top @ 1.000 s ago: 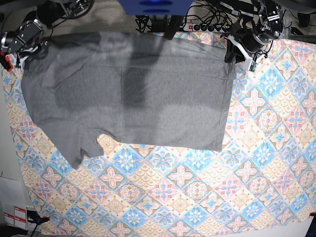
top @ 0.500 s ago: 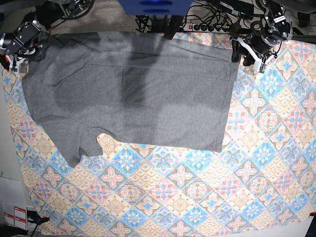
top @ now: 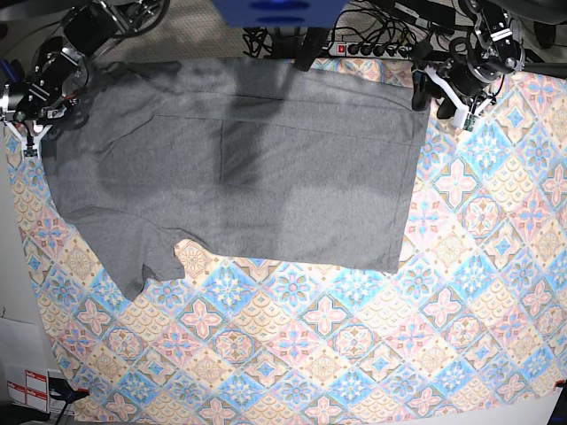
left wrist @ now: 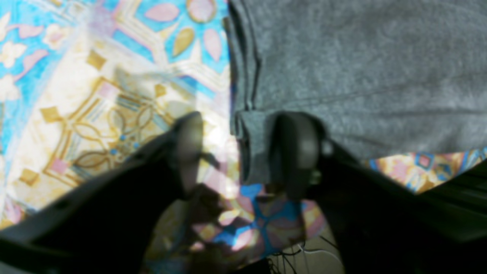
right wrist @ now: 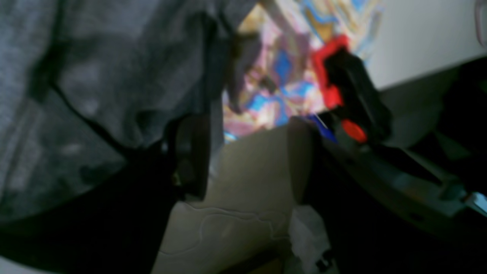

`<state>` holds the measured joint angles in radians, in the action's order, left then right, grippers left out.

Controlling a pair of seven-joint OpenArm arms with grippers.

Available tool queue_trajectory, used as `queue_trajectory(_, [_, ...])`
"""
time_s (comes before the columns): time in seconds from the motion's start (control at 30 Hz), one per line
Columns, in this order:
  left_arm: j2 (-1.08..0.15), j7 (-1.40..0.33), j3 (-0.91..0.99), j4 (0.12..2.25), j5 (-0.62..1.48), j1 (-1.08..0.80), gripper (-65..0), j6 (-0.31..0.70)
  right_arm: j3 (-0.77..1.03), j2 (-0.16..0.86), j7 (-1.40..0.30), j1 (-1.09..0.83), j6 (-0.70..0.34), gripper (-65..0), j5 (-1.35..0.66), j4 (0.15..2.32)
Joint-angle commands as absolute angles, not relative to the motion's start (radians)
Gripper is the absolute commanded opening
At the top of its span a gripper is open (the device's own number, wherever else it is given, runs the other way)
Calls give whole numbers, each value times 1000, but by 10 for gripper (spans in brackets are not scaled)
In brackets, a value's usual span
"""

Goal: Fold the T-shirt properly
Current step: 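Drag the held shirt edge back toward the robot with both grippers, then open both grippers and release the shirt edge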

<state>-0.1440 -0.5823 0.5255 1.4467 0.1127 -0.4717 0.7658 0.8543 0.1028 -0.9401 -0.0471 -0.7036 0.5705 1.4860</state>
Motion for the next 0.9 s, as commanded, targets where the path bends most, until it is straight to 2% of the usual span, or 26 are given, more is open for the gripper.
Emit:
queue_trajectory(0.0, [-156, -766, 533, 1420, -76, -493, -246, 698, 842, 120, -929, -21, -698, -327, 567, 1517])
queue_trajectory(0.2, [-159, -766, 533, 1420, -77, -464, -244, 698, 819, 120, -921, -18, -698, -327, 567, 1517])
queue_trajectory(0.53, [-176, -760, 657, 1420, -76, -395, -244, 698, 779, 120, -920, 8, -698, -327, 567, 1517])
queue_trajectory(0.87, [-165, -759, 653, 1422, -35, -390, -239, 698, 730, 120, -918, 38, -698, -327, 567, 1517])
